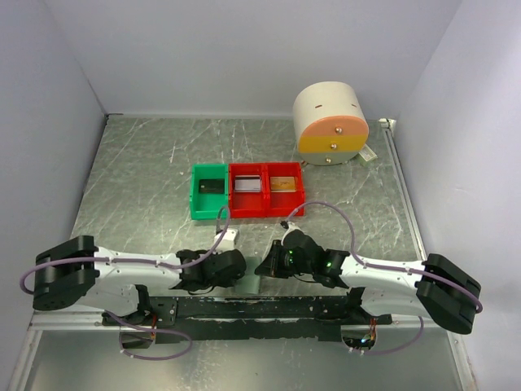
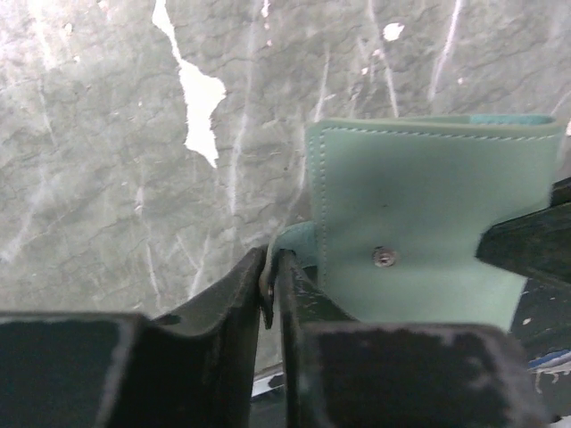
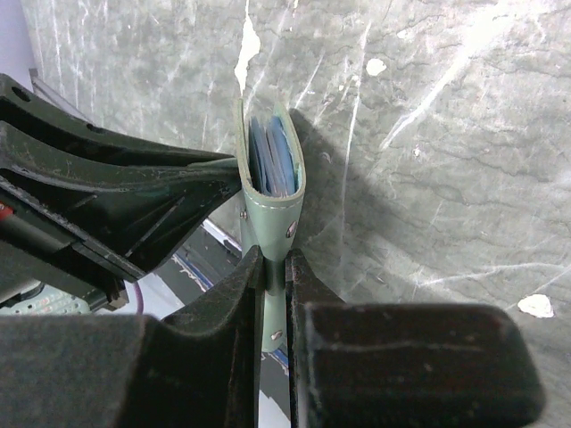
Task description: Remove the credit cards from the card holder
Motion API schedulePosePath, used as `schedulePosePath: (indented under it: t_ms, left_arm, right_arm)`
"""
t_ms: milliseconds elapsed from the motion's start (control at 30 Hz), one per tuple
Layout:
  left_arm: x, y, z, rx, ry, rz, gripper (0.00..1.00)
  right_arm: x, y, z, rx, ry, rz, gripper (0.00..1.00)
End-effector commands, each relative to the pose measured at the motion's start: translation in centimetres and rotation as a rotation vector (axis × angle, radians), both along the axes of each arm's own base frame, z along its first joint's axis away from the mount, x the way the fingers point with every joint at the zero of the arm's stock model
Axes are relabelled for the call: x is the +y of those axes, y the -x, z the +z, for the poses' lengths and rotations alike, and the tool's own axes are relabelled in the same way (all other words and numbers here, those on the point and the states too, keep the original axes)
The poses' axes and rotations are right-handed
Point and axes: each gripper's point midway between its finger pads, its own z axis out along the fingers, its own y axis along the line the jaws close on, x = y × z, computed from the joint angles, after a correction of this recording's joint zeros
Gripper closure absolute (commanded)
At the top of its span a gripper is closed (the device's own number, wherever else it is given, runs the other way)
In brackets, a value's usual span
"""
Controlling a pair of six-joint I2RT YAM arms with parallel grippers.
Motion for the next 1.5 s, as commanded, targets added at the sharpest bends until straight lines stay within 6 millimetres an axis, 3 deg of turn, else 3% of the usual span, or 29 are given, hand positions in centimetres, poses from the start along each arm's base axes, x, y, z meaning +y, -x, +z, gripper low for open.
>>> schedulePosePath:
  t_ms: [0, 300, 467, 567, 800, 1000, 1100, 1467]
  left_arm:
    - [-1.8, -0.6, 1.3, -0.012, 0.023, -0.004, 0.82]
    - [-1.8, -0.9, 2.5, -0.035, 0.075, 0.016, 0.93]
    - [-1.3, -1.0, 4.4, -0.056, 0.158, 0.046, 0.93]
    - [-1.2, -0.9, 5.5, -0.066, 0.231, 0.051, 0.93]
    - [-1.2, -0.8, 7.5, -0.079, 0.308, 0.049, 0.93]
    - [-2.0, -0.9, 7.9, -0.078, 0.304, 0.034, 0.93]
    - [-2.2, -0.9, 7.8, -0.076, 0.28, 0.031, 0.93]
    - [-2.6, -0.9, 8.7, -0.091, 0.335, 0.018, 0.93]
  right_arm:
    - [0.5, -0.4, 0.8, -0.02, -0.019, 0.006, 1.0]
    - [-0.3, -0.5, -0.1, -0.024, 0.028, -0.004, 1.0]
    - [-1.3, -1.8, -0.3, -0.056, 0.116, -0.002, 0.78]
    - [-2.0, -3.0, -0.3, -0.072, 0.167, -0.001, 0.6]
    - [-2.7, -3.1, -0.2, -0.06, 0.236, 0.067, 0.5]
    - [-0.3, -1.5, 3.0, -0.095, 0.075, 0.194, 0.36]
    - [0.7, -1.1, 3.7, -0.102, 0.053, 0.209, 0.34]
    - [2.4, -0.3, 1.8, -0.094, 0.187, 0.237, 0.33]
